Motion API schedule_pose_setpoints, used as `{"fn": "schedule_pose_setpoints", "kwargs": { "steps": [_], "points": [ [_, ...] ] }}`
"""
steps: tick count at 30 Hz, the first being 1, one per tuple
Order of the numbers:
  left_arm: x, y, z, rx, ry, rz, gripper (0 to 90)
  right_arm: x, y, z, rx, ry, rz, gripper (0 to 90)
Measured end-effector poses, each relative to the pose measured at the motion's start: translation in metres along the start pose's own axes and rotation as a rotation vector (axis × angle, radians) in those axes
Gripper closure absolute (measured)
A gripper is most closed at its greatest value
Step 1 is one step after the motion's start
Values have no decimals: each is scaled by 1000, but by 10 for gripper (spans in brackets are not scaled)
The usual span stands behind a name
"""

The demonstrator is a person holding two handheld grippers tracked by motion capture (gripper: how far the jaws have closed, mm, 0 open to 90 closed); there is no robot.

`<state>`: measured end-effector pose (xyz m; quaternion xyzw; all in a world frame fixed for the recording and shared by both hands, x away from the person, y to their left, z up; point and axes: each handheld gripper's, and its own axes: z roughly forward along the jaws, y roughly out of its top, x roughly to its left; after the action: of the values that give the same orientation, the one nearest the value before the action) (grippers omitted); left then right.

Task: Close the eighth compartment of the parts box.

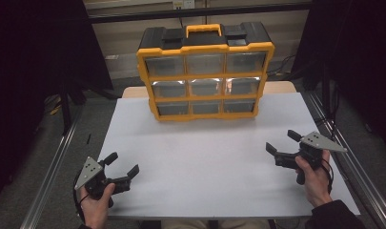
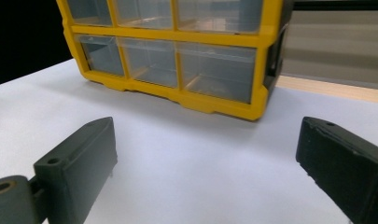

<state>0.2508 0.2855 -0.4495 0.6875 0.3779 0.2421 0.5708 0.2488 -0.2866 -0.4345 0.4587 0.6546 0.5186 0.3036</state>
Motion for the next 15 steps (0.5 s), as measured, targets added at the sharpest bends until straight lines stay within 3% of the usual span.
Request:
{"fn": "schedule_pose_setpoints", "kwargs": {
  "steps": [15],
  "points": [
    [2,-2,-2,-3,15,-16,36,-6,-13,-31,6,-41,31,38]
  ]
}}
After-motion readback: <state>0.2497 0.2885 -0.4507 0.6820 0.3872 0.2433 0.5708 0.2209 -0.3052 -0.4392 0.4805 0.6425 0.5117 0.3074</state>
